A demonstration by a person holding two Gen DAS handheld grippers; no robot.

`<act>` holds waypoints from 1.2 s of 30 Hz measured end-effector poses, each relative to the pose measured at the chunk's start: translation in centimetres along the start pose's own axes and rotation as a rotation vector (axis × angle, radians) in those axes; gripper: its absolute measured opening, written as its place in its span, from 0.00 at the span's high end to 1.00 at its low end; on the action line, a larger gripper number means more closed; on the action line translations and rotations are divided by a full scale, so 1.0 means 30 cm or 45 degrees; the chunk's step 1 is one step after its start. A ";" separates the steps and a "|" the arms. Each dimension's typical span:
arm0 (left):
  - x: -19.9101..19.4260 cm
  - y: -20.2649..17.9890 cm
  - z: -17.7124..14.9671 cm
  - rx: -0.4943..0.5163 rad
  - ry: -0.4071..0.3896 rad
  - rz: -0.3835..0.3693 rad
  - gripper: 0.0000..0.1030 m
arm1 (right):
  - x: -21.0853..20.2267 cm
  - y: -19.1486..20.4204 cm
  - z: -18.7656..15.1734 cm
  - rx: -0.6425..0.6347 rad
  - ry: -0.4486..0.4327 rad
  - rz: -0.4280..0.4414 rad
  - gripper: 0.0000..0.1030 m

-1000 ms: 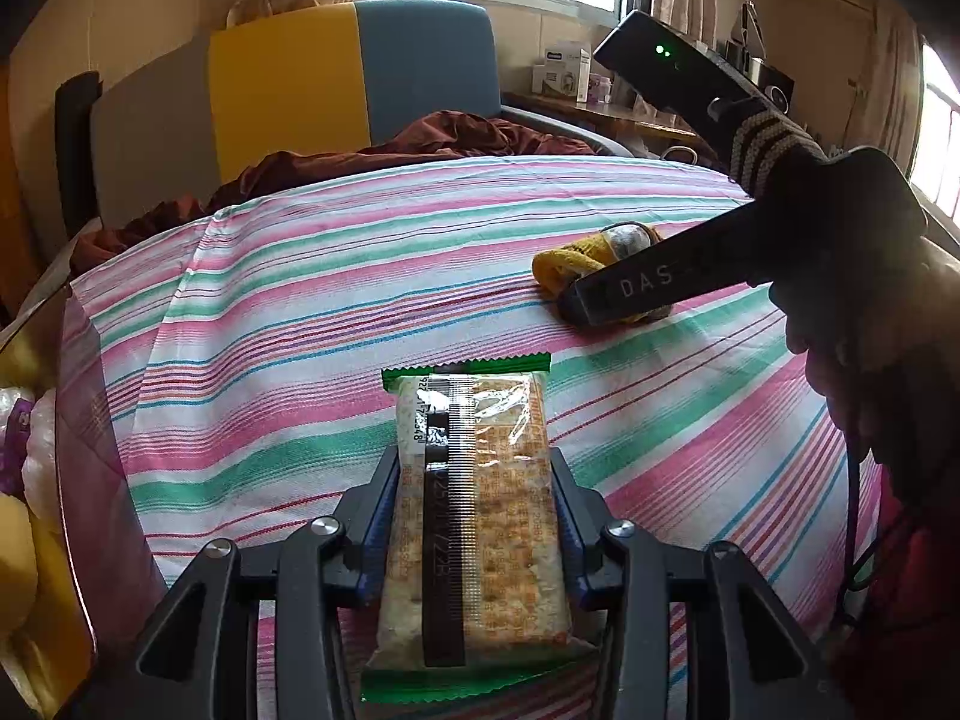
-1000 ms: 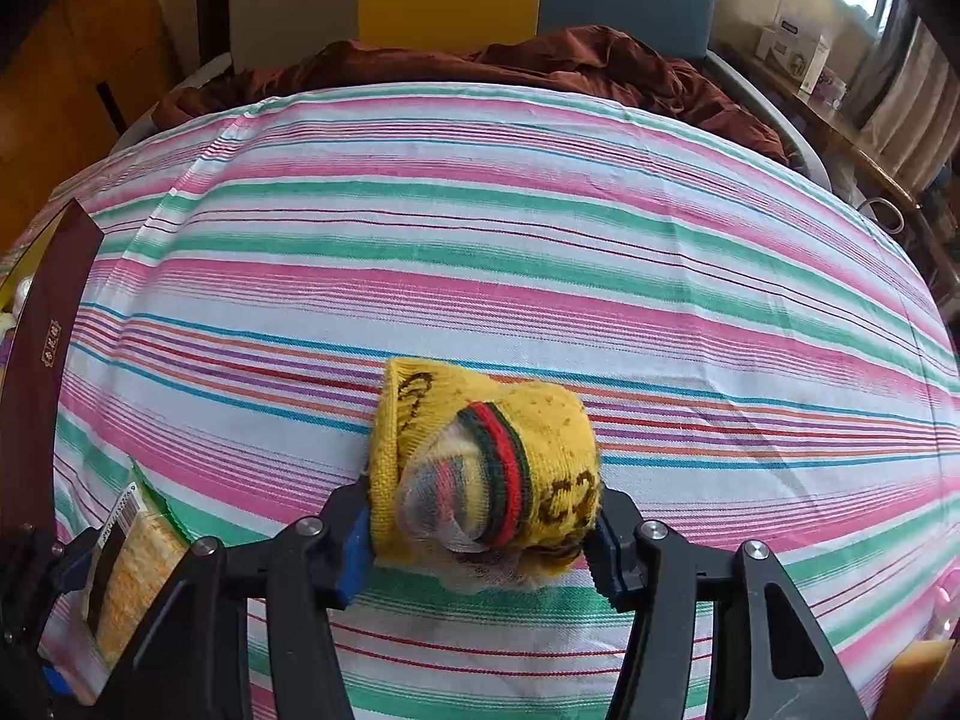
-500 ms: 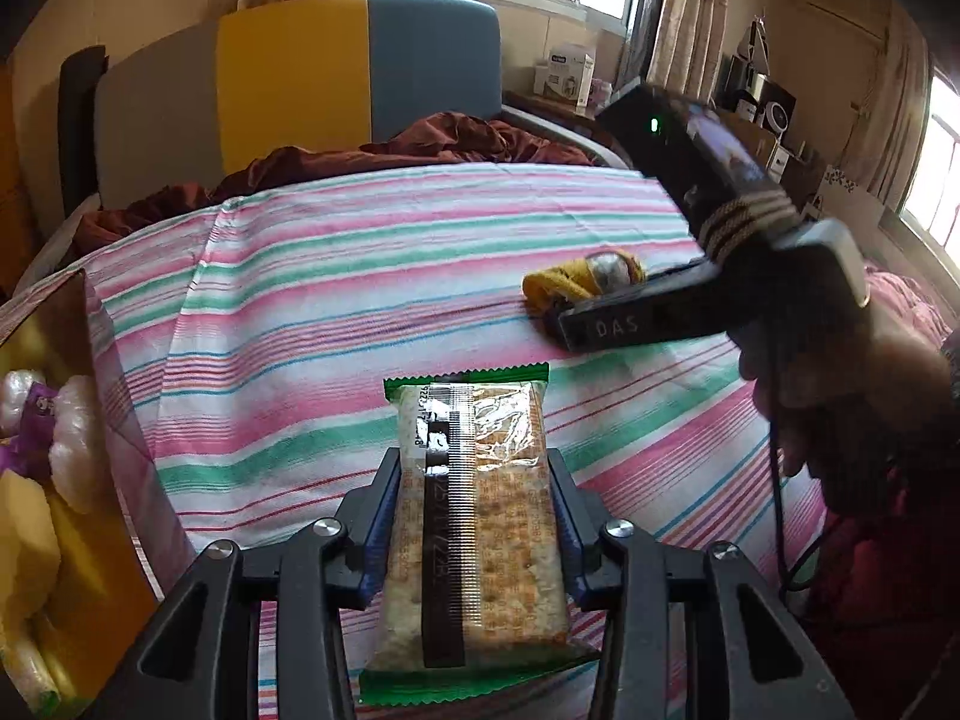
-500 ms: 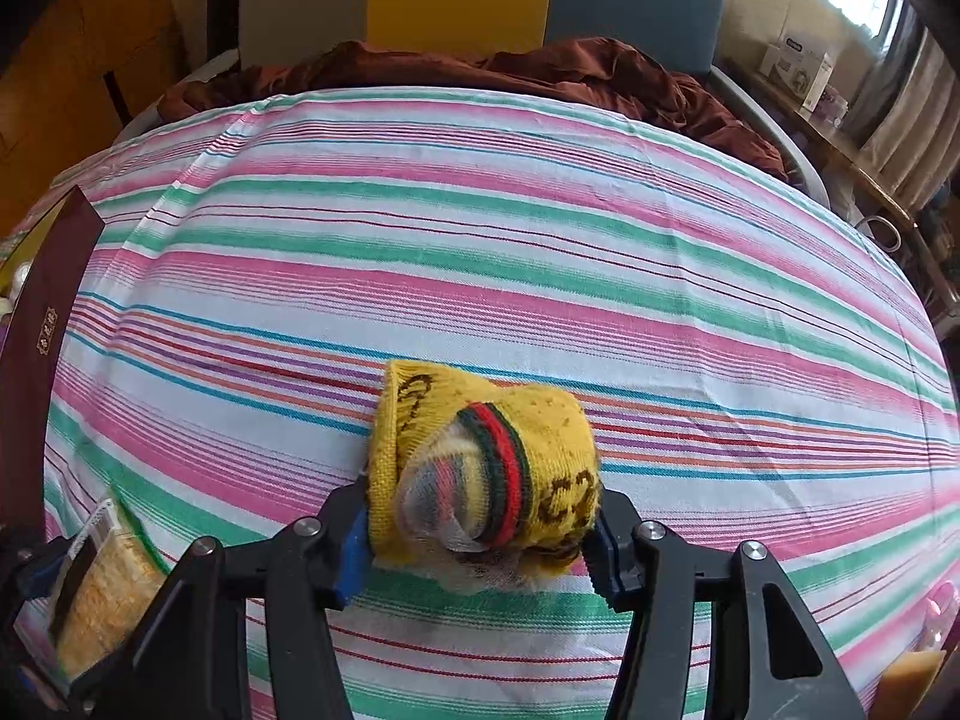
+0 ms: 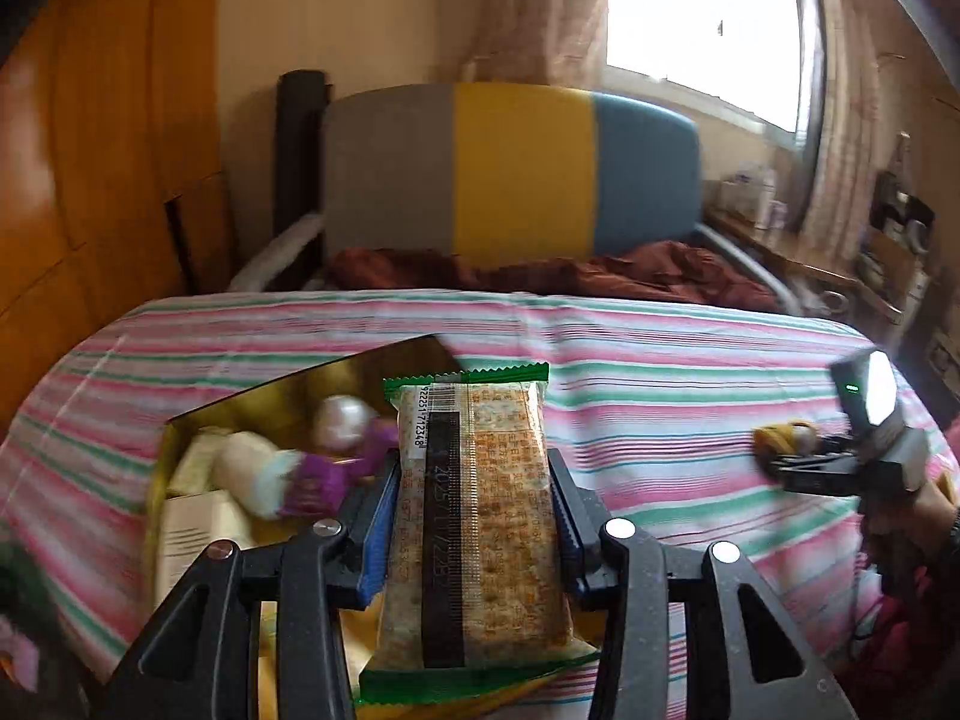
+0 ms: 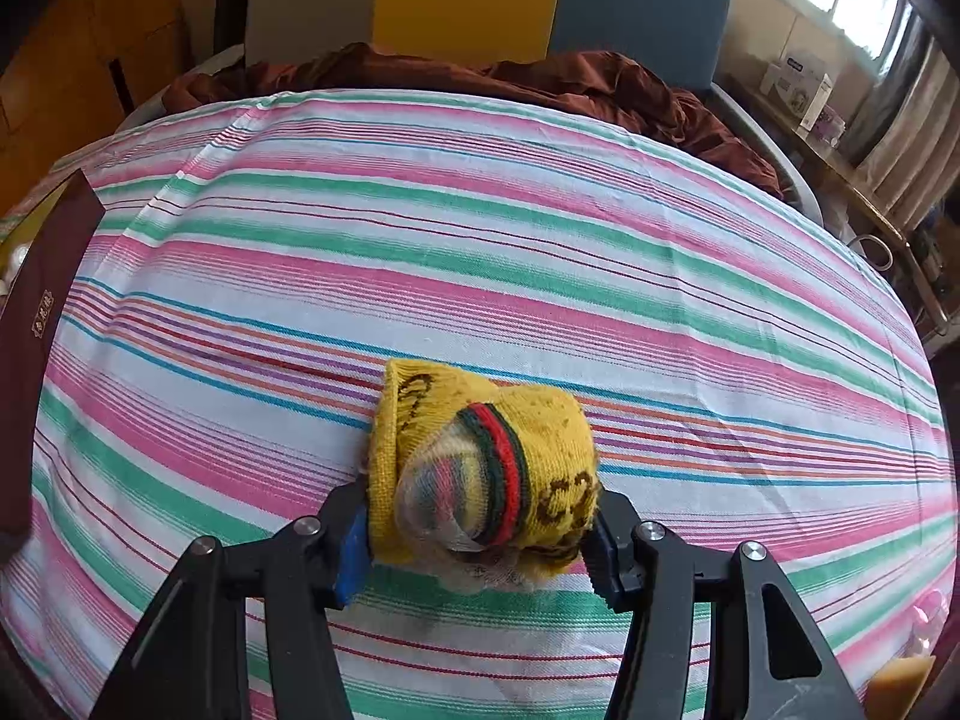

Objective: Organize objects
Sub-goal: 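Carry the cracker pack into the tray and open the left gripper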

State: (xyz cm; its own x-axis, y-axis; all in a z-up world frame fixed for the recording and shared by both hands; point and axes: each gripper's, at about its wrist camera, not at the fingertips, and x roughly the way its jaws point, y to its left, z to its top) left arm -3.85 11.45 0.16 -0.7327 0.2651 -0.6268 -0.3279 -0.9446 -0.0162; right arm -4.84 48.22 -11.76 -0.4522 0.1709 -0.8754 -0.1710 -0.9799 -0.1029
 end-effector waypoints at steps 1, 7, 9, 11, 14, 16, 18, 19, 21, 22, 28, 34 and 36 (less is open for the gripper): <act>0.004 0.038 -0.005 -0.019 0.005 0.038 0.57 | -0.001 0.002 -0.001 -0.002 -0.002 -0.003 0.44; 0.034 0.181 -0.045 -0.104 0.048 0.154 0.57 | -0.003 0.007 -0.004 -0.003 -0.011 -0.018 0.44; 0.050 0.211 -0.051 -0.127 0.063 0.166 0.57 | -0.006 0.012 -0.006 -0.010 -0.015 -0.029 0.44; 0.062 0.227 -0.054 -0.148 0.071 0.166 0.57 | -0.007 0.014 -0.008 -0.012 -0.019 -0.035 0.44; 0.077 0.234 -0.057 -0.154 0.076 0.164 0.57 | -0.007 0.012 -0.010 -0.009 -0.022 -0.036 0.44; 0.092 0.241 -0.059 -0.158 0.083 0.162 0.57 | -0.006 0.012 -0.010 -0.011 -0.024 -0.038 0.44; 0.106 0.249 -0.060 -0.169 0.097 0.160 0.57 | -0.006 0.013 -0.011 -0.013 -0.025 -0.040 0.44; 0.111 0.252 -0.060 -0.174 0.103 0.160 0.57 | -0.007 0.015 -0.011 -0.014 -0.026 -0.042 0.44; 0.128 0.256 -0.058 -0.174 0.114 0.166 0.57 | -0.007 0.016 -0.010 -0.017 -0.026 -0.043 0.44; 0.138 0.261 -0.057 -0.178 0.122 0.170 0.57 | -0.007 0.016 -0.010 -0.019 -0.026 -0.044 0.44; 0.230 0.281 -0.057 -0.191 0.223 0.187 0.55 | -0.007 0.021 -0.008 -0.033 -0.025 -0.052 0.44; 0.238 0.299 -0.062 -0.232 0.221 0.208 0.45 | -0.007 0.022 -0.004 -0.043 -0.025 -0.055 0.44; 0.219 0.299 -0.062 -0.236 0.202 0.211 0.45 | -0.008 0.024 -0.004 -0.047 -0.024 -0.059 0.44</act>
State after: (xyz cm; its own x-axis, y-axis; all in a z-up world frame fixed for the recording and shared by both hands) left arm -10.48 4.37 -5.56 -0.6601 0.0844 -0.7464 -0.0862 -0.9956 -0.0364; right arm -4.76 47.46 -11.68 -0.4614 0.2174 -0.8601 -0.1597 -0.9740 -0.1605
